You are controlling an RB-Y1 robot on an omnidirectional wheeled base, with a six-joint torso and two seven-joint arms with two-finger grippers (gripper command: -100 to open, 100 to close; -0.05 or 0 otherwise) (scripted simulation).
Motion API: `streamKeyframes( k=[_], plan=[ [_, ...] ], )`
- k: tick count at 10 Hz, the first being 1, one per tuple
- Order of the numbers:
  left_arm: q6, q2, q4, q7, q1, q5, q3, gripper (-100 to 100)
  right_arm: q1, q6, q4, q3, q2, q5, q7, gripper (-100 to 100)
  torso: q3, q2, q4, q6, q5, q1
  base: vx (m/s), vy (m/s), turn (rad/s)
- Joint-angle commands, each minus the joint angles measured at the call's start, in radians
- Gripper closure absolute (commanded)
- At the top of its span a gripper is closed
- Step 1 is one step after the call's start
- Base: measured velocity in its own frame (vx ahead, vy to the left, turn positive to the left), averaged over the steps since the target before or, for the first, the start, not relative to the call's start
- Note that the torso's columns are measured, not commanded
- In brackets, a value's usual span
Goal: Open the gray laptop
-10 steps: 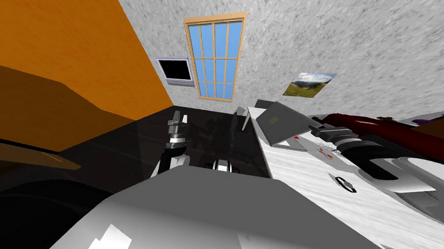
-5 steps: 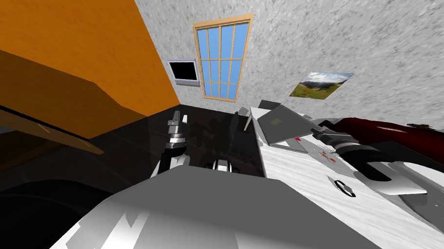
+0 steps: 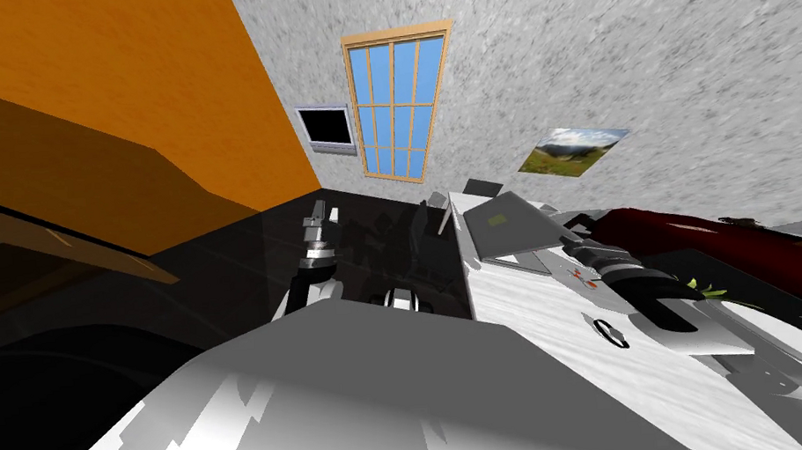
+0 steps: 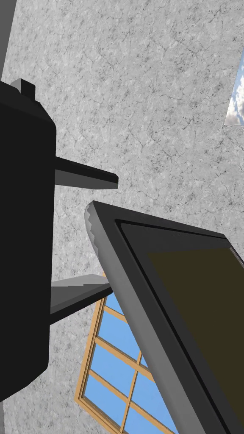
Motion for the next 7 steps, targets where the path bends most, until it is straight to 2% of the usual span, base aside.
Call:
streamKeyframes(
  k=[1,4,6,7],
  plan=[
    [0.000,0.000,0.000,0.000,0.000,0.000,0.000,0,-0.004,-0.079,0.039,0.028,0.054,-0.024,-0.004,100,0.000,0.000,0.000,0.000,-0.001,-0.001,0.043,-0.017,-0.142],
    [0.000,0.000,0.000,0.000,0.000,0.000,0.000,0,-0.004,-0.083,0.039,0.028,0.054,-0.024,-0.004,100,-0.002,-0.003,0.000,-0.008,0.000,0.003,0.008,-0.003,-0.025],
    [0.000,0.000,0.000,0.000,0.000,0.000,0.000,0,-0.010,-0.144,0.068,0.040,0.104,-0.047,-0.009,100,-0.004,-0.005,0.001,-0.003,0.004,0.004,0.038,-0.015,-0.124],
    [0.000,0.000,0.000,0.000,0.000,0.000,0.000,0,-0.010,-0.145,0.068,0.040,0.104,-0.047,-0.009,100,-0.002,-0.004,0.000,-0.001,0.001,0.002,0.033,-0.013,-0.109]
  ],
)
